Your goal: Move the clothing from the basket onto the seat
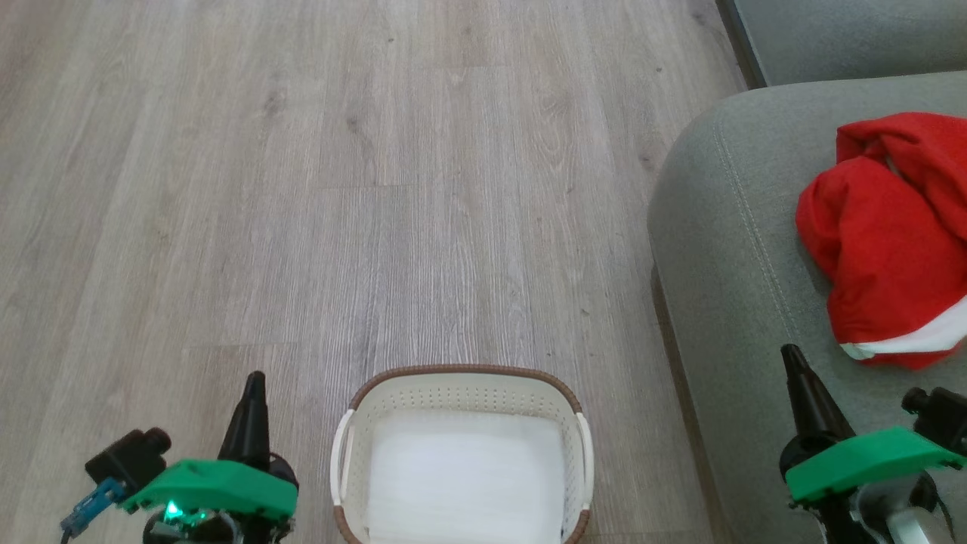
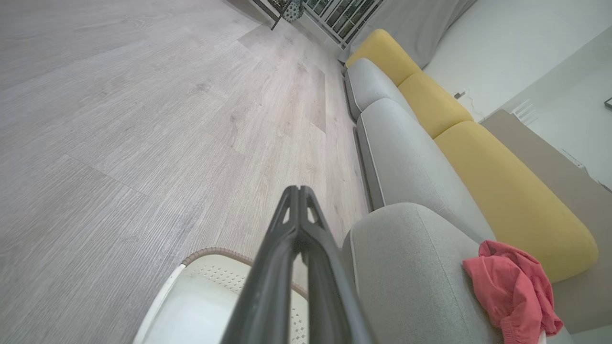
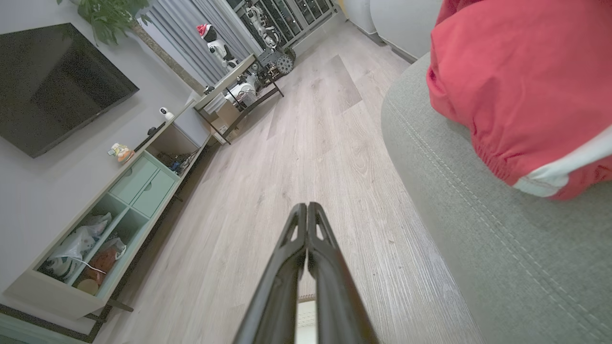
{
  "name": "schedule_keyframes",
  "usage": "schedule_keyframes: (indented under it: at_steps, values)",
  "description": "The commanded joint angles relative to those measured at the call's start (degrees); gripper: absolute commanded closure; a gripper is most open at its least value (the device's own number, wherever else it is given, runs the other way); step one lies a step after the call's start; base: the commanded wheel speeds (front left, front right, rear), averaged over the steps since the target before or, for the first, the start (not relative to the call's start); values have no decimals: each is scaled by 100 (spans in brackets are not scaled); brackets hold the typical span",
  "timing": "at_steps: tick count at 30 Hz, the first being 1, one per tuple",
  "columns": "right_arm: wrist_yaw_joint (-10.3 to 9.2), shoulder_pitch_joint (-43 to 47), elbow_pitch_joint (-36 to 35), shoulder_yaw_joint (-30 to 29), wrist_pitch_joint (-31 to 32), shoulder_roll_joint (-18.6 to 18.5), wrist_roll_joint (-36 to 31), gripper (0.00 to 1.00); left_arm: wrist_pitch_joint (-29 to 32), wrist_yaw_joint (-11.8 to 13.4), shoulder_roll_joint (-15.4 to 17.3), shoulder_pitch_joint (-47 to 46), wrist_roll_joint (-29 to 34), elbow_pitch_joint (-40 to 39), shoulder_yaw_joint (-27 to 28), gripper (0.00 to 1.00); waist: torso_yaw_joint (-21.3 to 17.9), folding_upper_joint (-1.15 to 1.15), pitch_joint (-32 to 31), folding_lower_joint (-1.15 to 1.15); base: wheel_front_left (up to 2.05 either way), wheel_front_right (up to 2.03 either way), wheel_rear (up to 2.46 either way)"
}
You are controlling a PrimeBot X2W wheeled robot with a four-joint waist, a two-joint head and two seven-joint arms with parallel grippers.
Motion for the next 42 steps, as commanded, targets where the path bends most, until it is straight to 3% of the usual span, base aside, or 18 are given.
schedule_keyframes:
  at_steps: [1,42]
  values:
    - [0,-304,-144,-57,28,-25,127,100,39,-35,57,-335,-119,-172,117,100,1,0,0,0,0,0,0]
    - [0,-550,44,-592,705,462,2376,100,704,-220,67,-536,-2646,-129,605,100,34,0,-11,0,0,0,0]
